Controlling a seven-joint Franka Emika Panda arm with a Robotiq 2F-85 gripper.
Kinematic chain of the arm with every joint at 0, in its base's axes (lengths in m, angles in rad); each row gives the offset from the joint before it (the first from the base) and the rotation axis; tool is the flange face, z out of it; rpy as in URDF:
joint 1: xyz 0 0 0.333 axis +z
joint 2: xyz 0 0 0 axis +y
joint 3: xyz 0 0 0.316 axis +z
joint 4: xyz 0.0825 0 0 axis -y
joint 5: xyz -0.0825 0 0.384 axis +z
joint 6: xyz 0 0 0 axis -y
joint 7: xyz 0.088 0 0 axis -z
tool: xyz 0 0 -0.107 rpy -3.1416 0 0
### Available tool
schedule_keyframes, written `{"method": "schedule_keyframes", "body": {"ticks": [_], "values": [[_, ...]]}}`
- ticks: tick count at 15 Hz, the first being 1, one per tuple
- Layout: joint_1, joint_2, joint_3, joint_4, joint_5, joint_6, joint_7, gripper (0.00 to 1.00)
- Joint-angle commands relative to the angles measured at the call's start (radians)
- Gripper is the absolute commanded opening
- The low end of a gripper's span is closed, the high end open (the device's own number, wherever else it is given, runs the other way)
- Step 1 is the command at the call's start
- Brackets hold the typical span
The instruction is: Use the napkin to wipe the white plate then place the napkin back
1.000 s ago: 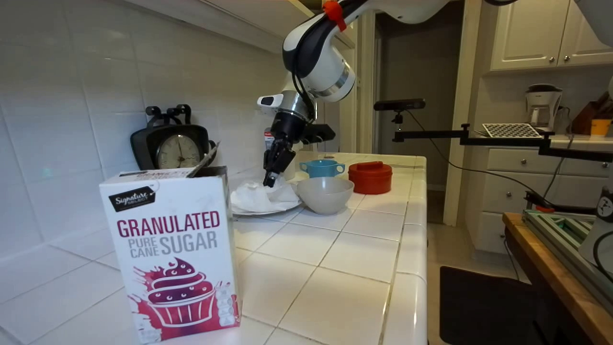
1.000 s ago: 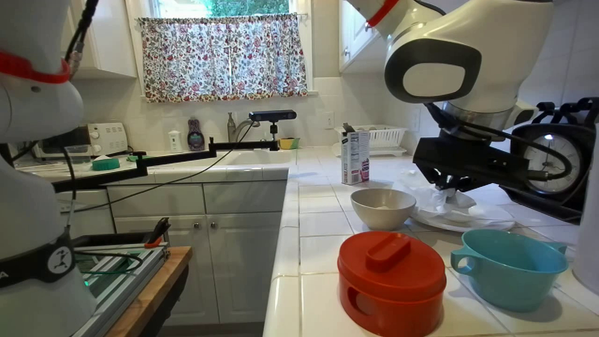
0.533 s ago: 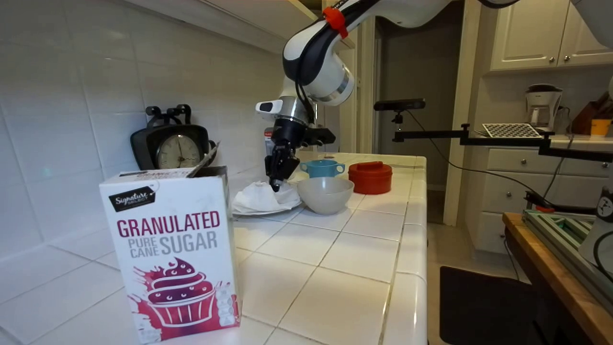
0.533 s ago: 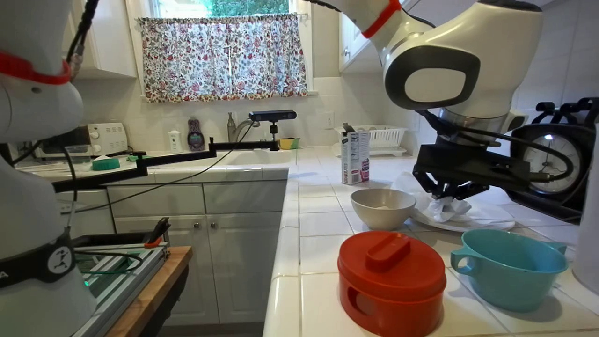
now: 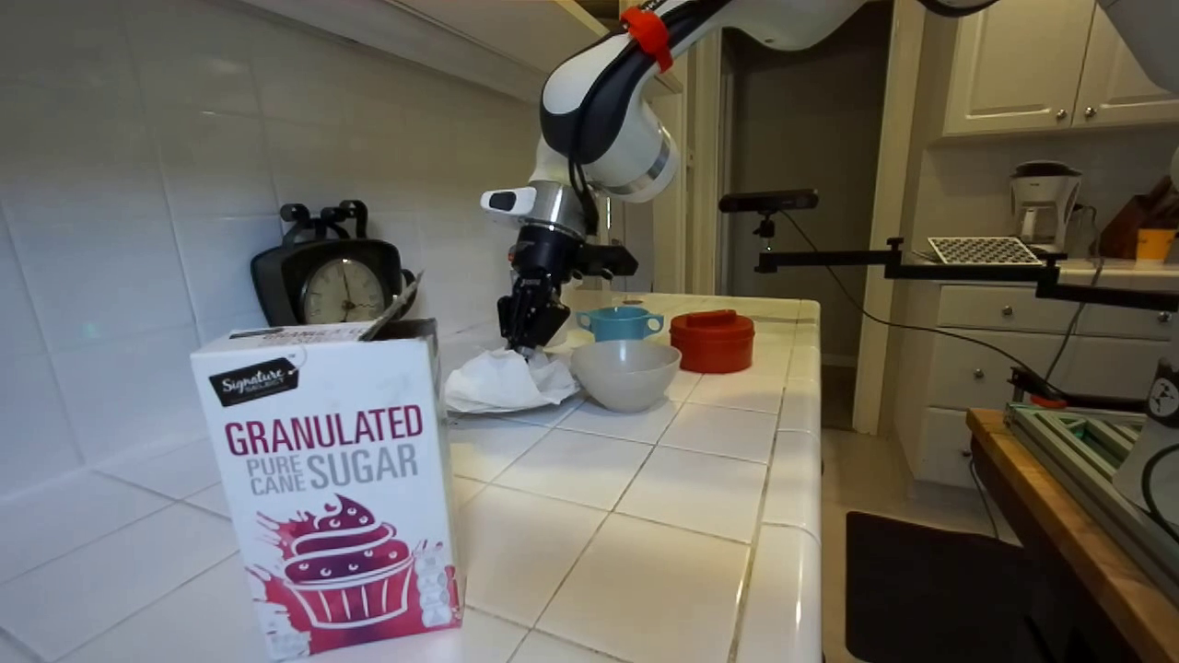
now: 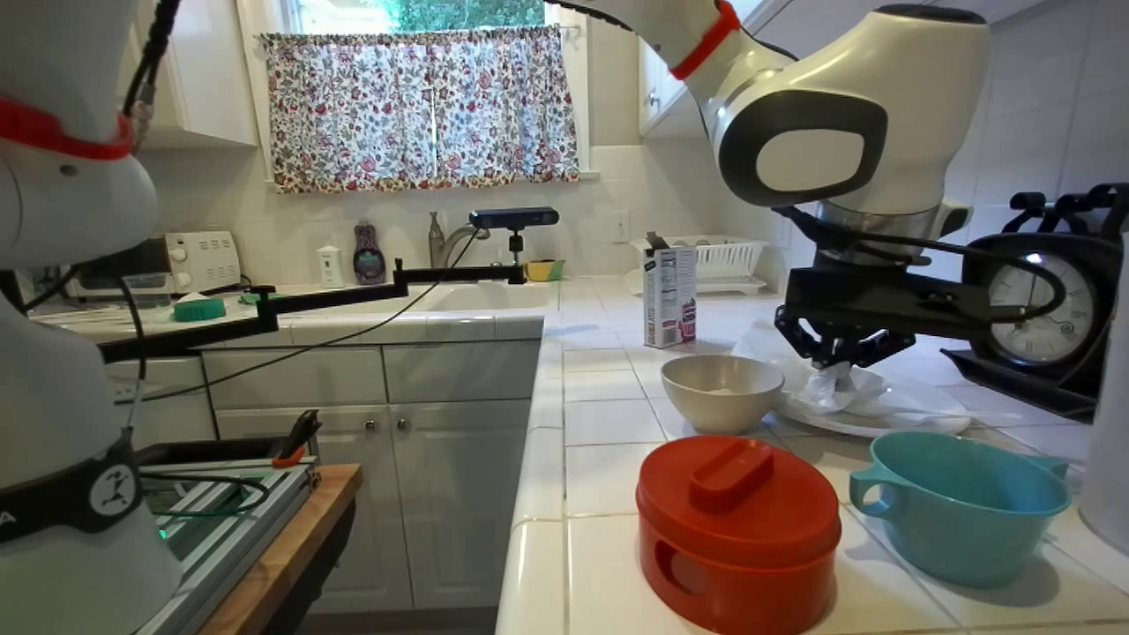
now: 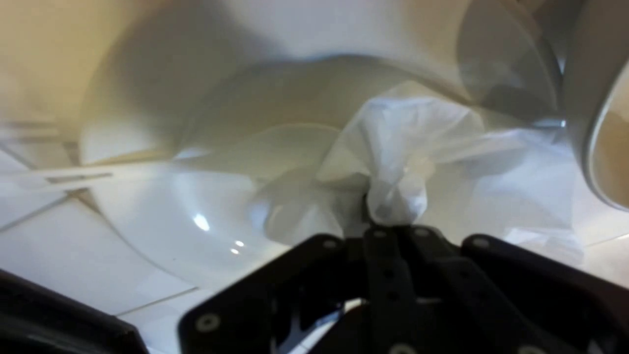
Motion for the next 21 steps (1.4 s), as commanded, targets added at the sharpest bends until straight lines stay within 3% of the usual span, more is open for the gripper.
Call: {"method": "schedule_keyframes", "body": {"ticks": [1,5,12,16,19,21], "values": [[-0.011,0.017,0.019,0.010,-0.012,0.088,-0.031,0.00],[-0.017,0.022,0.029,-0.002,-0.036,0.144,-0.039,0.00],[-0.052,0.000,0.083,-0.029,-0.034,-0.004,-0.123,0.00],[-0.035,0.018,0.053,-0.015,-0.034,0.093,-0.082,0.00],[-0.043,0.032,0.065,-0.013,-0.029,0.227,-0.085,0.00],[-0.049,0.036,0.075,-0.016,-0.043,0.259,-0.075,0.00]]}}
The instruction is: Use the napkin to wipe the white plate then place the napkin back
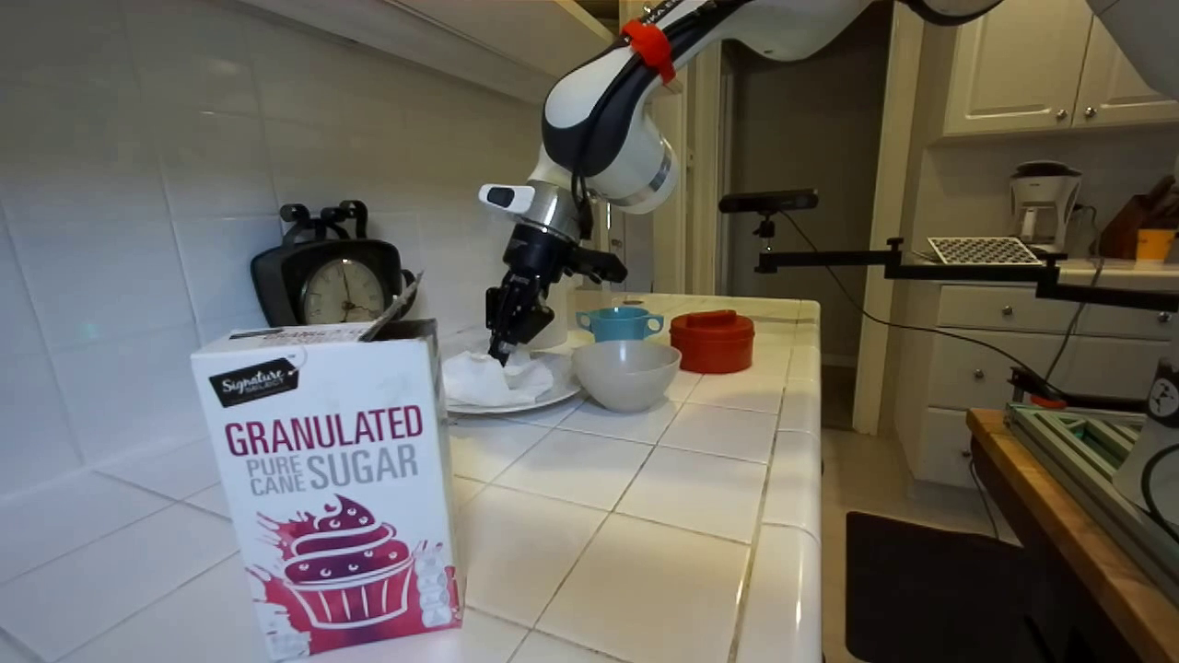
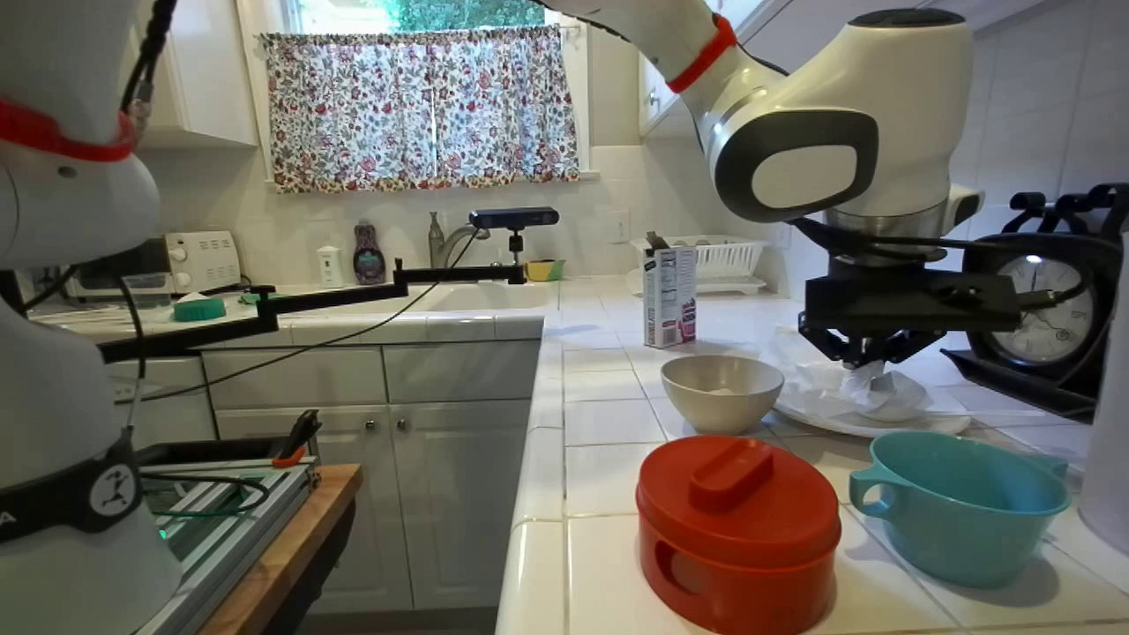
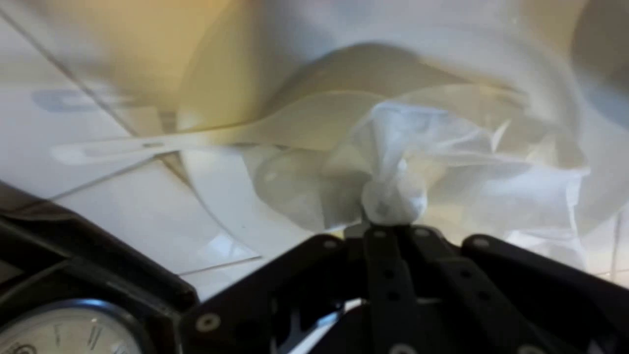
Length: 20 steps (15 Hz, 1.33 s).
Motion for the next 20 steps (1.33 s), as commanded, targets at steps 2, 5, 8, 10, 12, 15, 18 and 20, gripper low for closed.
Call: {"method": "schedule_keyframes", "body": {"ticks": [2,5,8,10,12,15,18,20], "values": [[-0.024,0.011,0.037,-0.014,-0.020,0.046,-0.047,0.00],[-0.042,0.003,0.058,-0.022,-0.026,-0.061,-0.073,0.00],[-0.069,-0.016,0.079,-0.016,0.009,-0.253,-0.121,0.00],[-0.058,-0.026,0.056,-0.002,0.013,-0.345,-0.119,0.00],[-0.035,-0.021,0.021,0.008,0.008,-0.291,-0.097,0.00],[-0.029,0.003,0.001,0.029,0.016,-0.173,-0.079,0.00],[-0.038,0.032,0.025,0.039,0.041,-0.039,-0.062,0.00],[-0.039,0.048,0.043,0.043,0.033,0.012,-0.038,0.00]]}}
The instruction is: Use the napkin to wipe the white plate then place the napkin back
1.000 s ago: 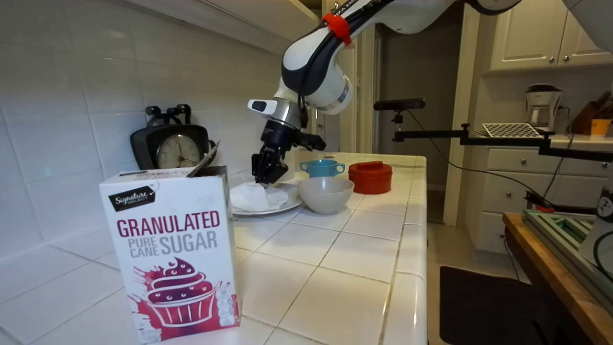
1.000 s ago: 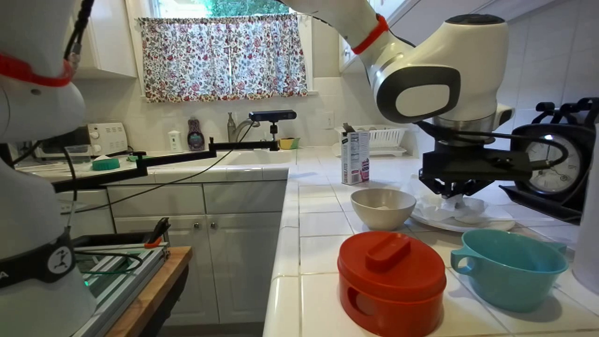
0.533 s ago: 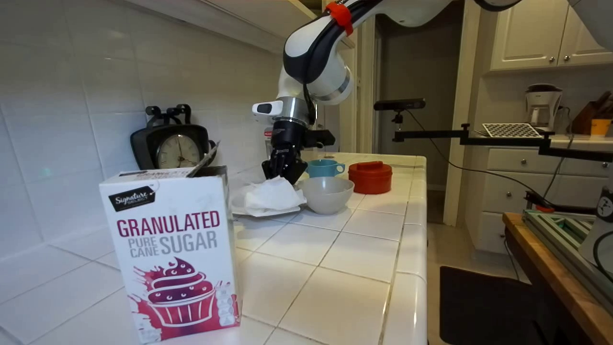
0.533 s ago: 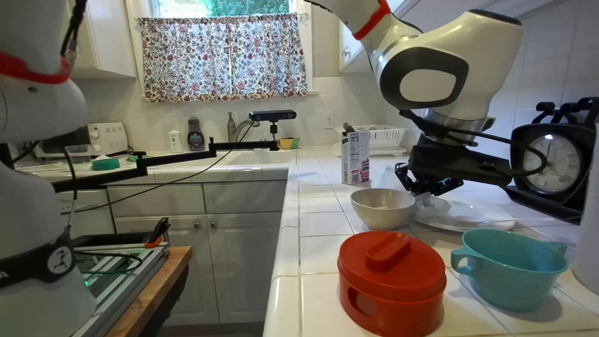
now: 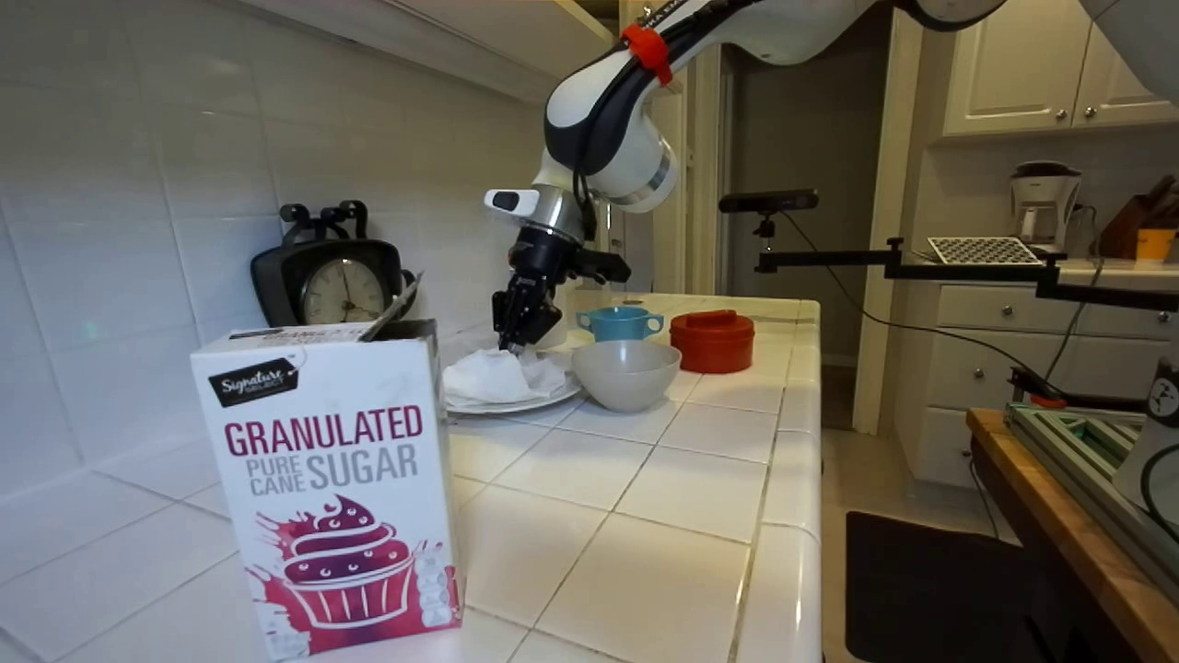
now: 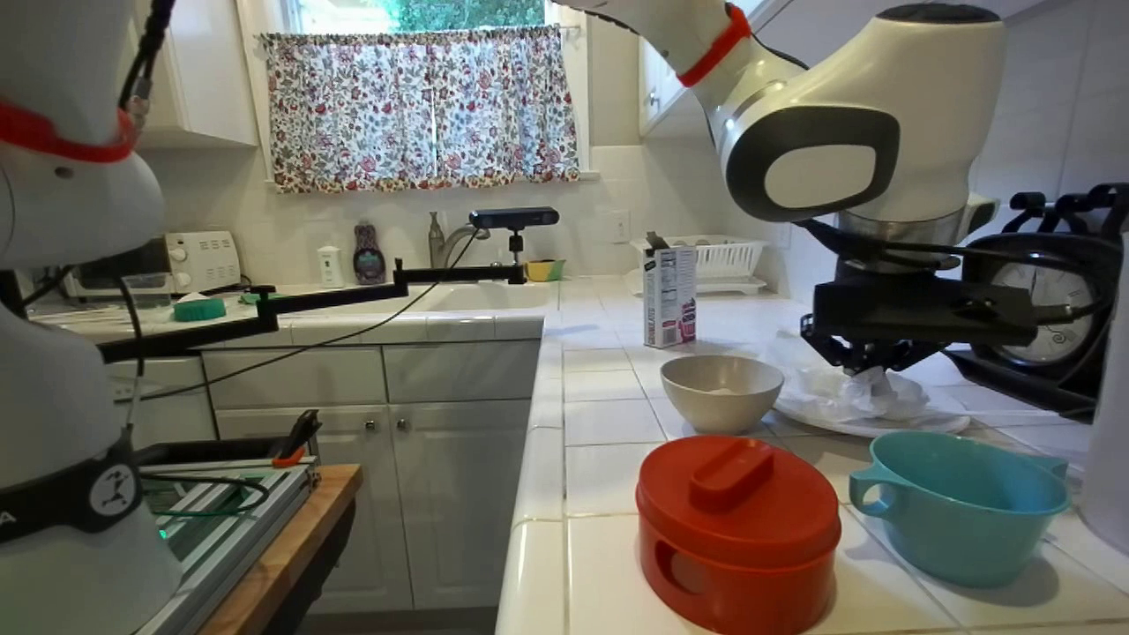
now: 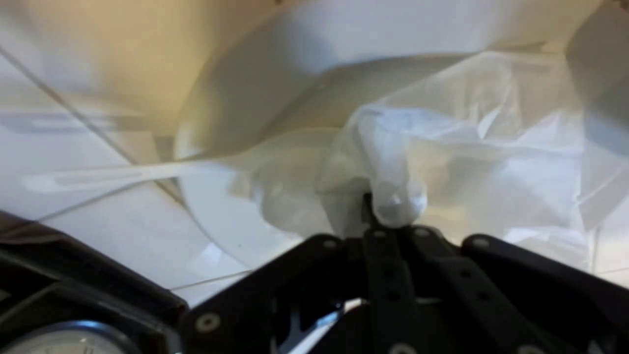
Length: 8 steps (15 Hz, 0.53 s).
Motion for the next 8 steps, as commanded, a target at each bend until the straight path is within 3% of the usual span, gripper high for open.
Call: {"method": "schedule_keyframes", "body": {"ticks": [1,8], "values": [[0.001,0.042,0.031,0.024,0.021,0.097,-0.007,0.00],[-0.031,0.009,0.058,-0.002,-0.011,-0.106,-0.047,0.00]]}}
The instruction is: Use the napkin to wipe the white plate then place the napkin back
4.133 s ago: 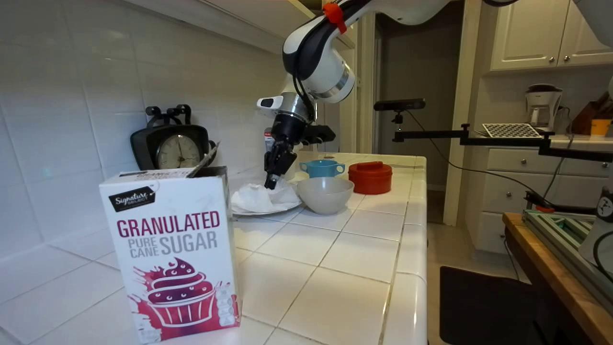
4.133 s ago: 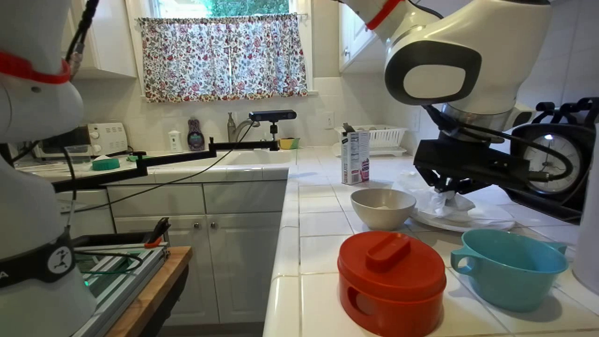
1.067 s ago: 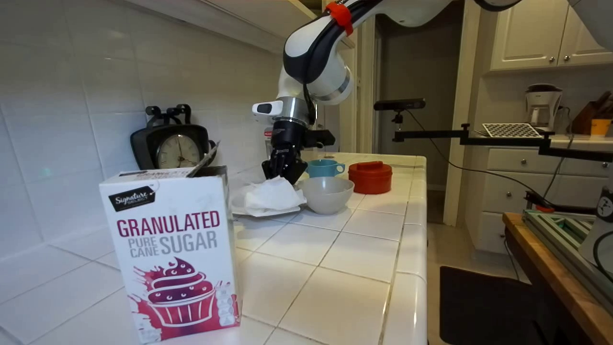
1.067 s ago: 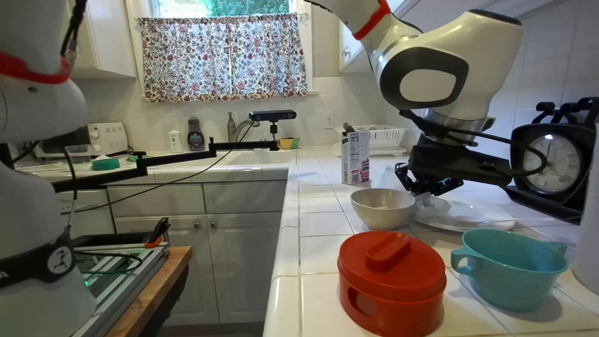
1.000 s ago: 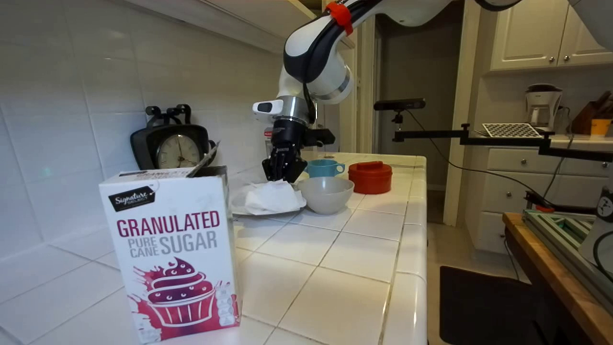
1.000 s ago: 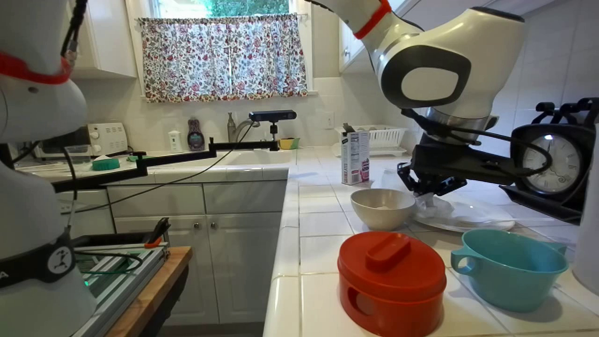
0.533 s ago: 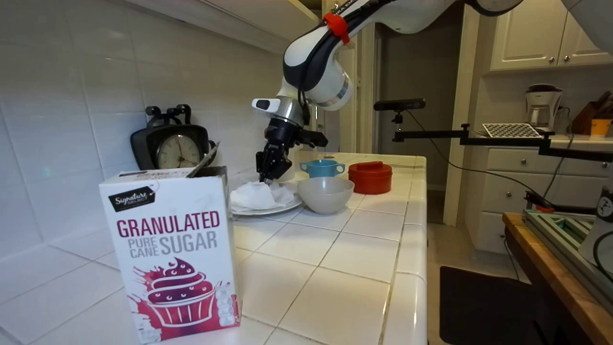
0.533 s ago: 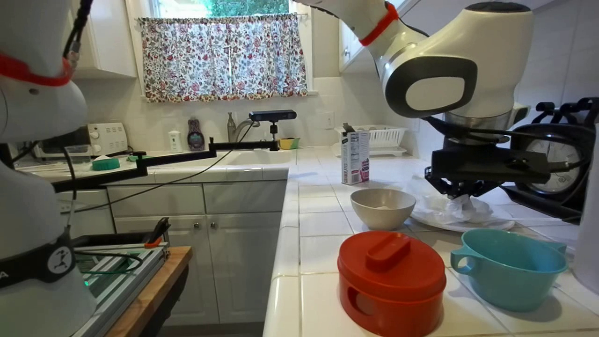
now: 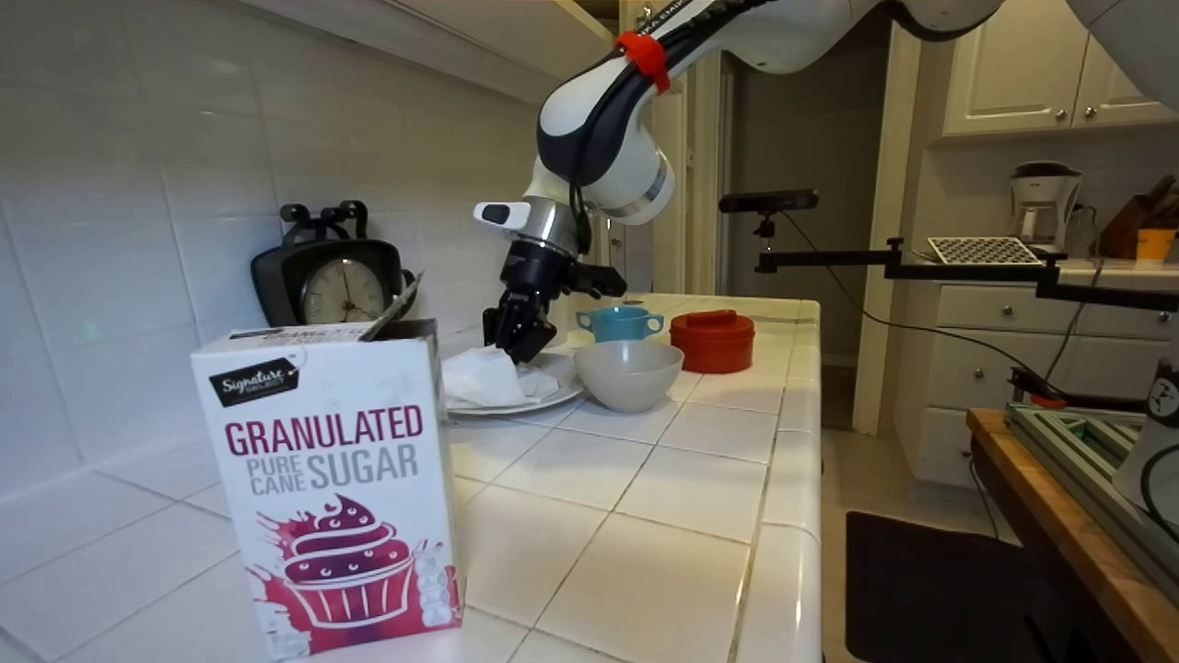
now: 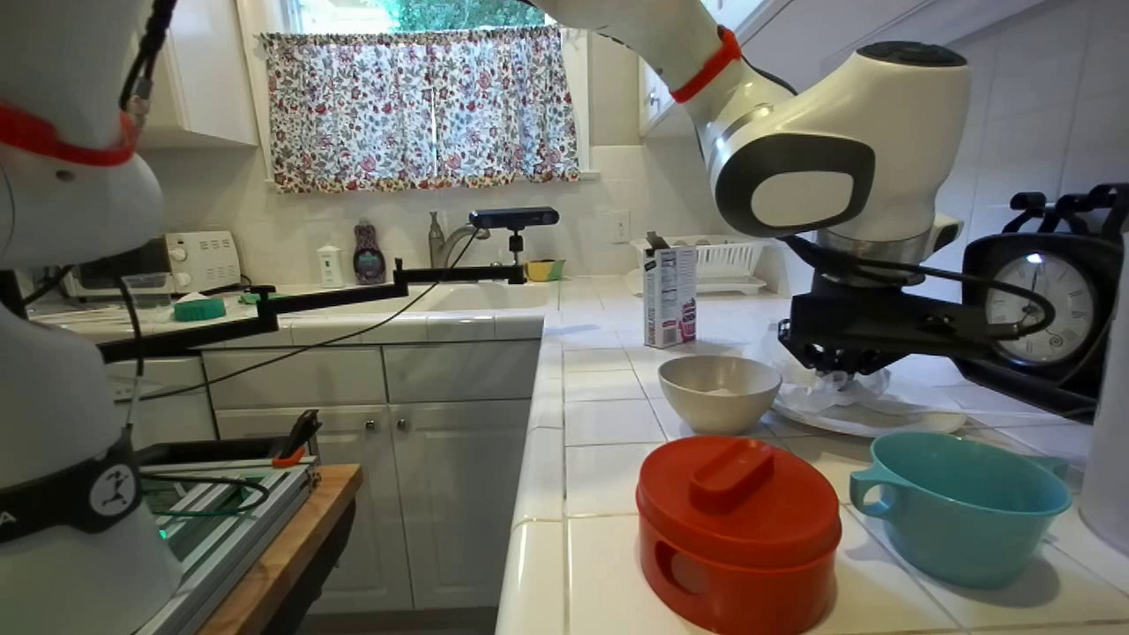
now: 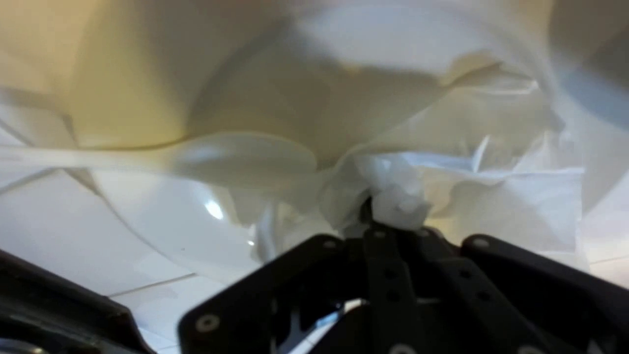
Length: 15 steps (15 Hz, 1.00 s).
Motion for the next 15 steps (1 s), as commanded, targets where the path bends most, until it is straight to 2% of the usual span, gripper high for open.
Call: {"method": "schedule_keyframes", "body": {"ticks": [1,5,9,12,15], "values": [[-0.030,-0.030,0.004,-0.005,0.002,-0.130,-0.061,0.00],[-0.030,-0.064,-0.036,0.002,0.012,-0.226,-0.062,0.00],[-0.010,-0.045,-0.060,0.025,0.016,-0.195,-0.051,0.00],[0.002,-0.027,-0.052,0.027,0.025,-0.159,-0.054,0.00],[0.014,-0.008,-0.029,0.028,0.050,-0.035,-0.070,0.00]]}}
